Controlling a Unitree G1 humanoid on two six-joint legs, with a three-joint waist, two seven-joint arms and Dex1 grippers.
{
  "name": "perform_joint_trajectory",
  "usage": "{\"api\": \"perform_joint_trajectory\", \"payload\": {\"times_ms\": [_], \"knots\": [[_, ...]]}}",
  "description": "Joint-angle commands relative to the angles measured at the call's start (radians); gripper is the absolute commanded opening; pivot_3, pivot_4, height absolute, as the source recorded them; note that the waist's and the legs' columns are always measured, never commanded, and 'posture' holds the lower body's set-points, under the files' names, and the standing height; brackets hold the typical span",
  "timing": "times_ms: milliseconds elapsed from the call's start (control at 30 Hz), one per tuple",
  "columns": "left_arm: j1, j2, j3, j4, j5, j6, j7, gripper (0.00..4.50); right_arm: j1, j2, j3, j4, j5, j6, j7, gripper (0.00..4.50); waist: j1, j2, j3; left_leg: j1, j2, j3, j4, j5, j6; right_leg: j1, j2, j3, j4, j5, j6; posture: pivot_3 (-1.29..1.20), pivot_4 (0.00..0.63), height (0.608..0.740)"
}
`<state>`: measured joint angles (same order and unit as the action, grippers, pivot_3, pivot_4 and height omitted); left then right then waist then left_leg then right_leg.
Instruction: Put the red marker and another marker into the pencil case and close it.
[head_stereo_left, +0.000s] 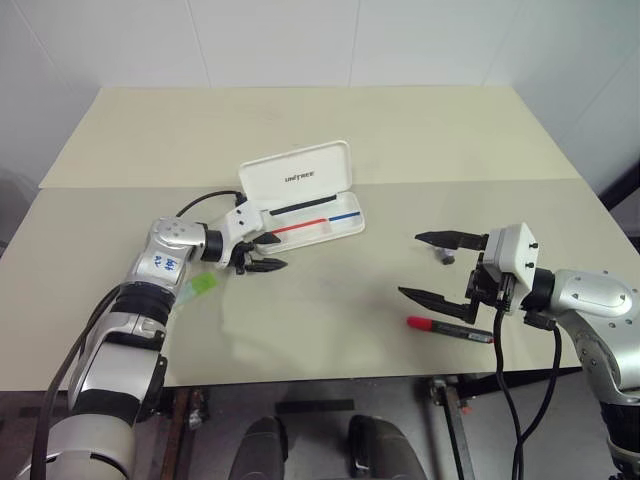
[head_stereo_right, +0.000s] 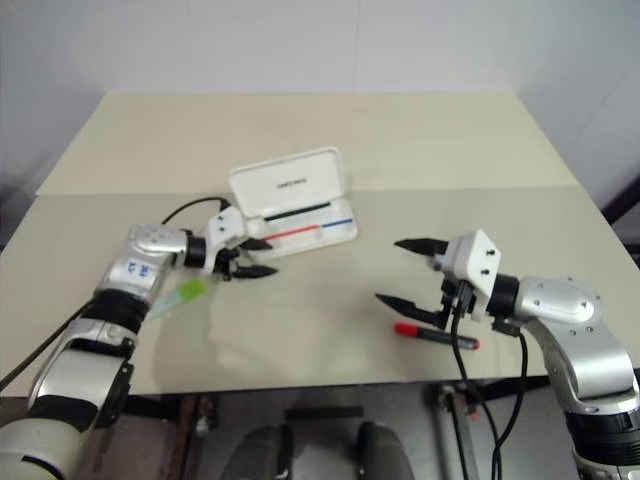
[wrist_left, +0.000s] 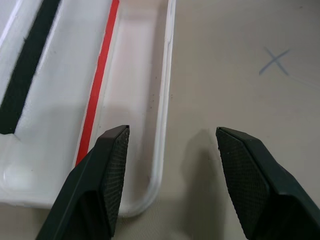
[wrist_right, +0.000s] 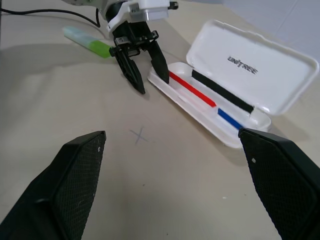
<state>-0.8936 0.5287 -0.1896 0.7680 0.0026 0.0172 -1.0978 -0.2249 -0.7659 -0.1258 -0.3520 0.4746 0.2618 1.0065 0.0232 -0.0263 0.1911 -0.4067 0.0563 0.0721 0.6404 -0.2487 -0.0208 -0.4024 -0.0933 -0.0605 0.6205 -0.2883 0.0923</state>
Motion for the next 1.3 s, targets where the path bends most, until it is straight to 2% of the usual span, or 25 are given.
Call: {"api": "perform_joint_trajectory", "payload": {"times_ms": [33, 200, 300, 467, 667, 800, 900, 1133, 1300], "knots": [[-0.015, -0.008, -0.017, 0.029, 0.030, 0.002, -0.001, 1.76, -0.008, 0.003, -0.028, -0.036, 0.012, -0.019, -0.013, 4.50, -0.001, 0.000, 0.000, 0.000, 0.000, 0.000, 0.000, 0.000, 0.000, 0.000, 0.000, 0.000, 0.000, 0.000, 0.000, 0.00, 0.150, 0.740], [-0.030, -0.026, -0.031, 0.029, 0.048, -0.006, -0.007, 0.04, -0.039, -0.001, -0.026, -0.021, 0.010, -0.022, -0.013, 4.50, 0.000, 0.000, 0.000, 0.000, 0.000, 0.000, 0.000, 0.000, 0.000, 0.000, 0.000, 0.000, 0.000, 0.000, 0.000, 0.00, 0.150, 0.740], [-0.026, -0.028, -0.040, 0.014, 0.057, -0.009, -0.018, 0.01, -0.048, -0.001, -0.024, -0.015, 0.007, -0.023, -0.011, 4.50, 0.000, 0.000, 0.000, 0.000, 0.000, 0.000, 0.001, -0.001, 0.001, 0.000, 0.000, 0.000, 0.000, 0.000, 0.000, 0.00, 0.150, 0.740], [0.021, -0.026, -0.040, -0.124, 0.028, 0.036, -0.066, 0.01, -0.064, 0.005, -0.013, -0.001, 0.002, -0.026, -0.009, 4.50, 0.001, 0.000, 0.000, -0.001, 0.000, 0.001, 0.001, -0.001, 0.002, 0.000, 0.000, 0.001, -0.001, 0.000, 0.001, 0.00, 0.150, 0.740], [0.144, 0.017, -0.018, -0.458, -0.037, 0.139, -0.124, 0.01, -0.075, 0.020, 0.012, 0.018, 0.000, -0.035, 0.001, 4.50, 0.000, 0.000, 0.000, -0.002, 0.000, 0.001, 0.005, -0.003, 0.003, 0.000, 0.000, 0.002, -0.001, -0.001, 0.001, 0.00, 0.150, 0.740], [0.199, 0.042, -0.013, -0.569, -0.050, 0.189, -0.132, 0.01, -0.077, 0.025, 0.019, 0.023, 0.000, -0.037, 0.004, 4.50, -0.001, 0.000, 0.000, -0.002, 0.000, 0.001, 0.006, -0.003, 0.003, 0.000, 0.000, 0.002, 0.001, -0.001, 0.001, 0.00, 0.150, 0.740], [0.310, 0.087, -0.031, -0.665, -0.034, 0.172, -0.134, 0.01, -0.076, 0.033, 0.032, 0.029, 0.000, -0.043, 0.011, 4.50, -0.004, 0.000, 0.000, -0.001, 0.001, 0.001, 0.006, -0.003, 0.003, 0.000, 0.000, 0.003, 0.002, -0.001, 0.001, 0.00, 0.150, 0.740], [0.380, 0.115, -0.032, -0.710, -0.034, 0.178, -0.100, 0.01, -0.072, 0.042, 0.040, 0.022, 0.004, -0.038, 0.011, 4.50, -0.008, 0.000, 0.000, 0.000, 0.001, 0.002, 0.006, -0.003, 0.003, 0.000, -0.001, 0.005, 0.002, -0.001, 0.001, 0.00, 0.150, 0.740], [0.356, 0.065, -0.048, -0.690, -0.031, 0.195, -0.048, 0.01, -0.079, 0.051, 0.051, 0.027, -0.001, -0.038, 0.012, 4.50, -0.005, 0.000, 0.000, 0.000, 0.000, 0.003, 0.006, -0.003, 0.003, 0.000, -0.001, 0.006, 0.002, -0.001, 0.001, 0.00, 0.150, 0.740]]}}
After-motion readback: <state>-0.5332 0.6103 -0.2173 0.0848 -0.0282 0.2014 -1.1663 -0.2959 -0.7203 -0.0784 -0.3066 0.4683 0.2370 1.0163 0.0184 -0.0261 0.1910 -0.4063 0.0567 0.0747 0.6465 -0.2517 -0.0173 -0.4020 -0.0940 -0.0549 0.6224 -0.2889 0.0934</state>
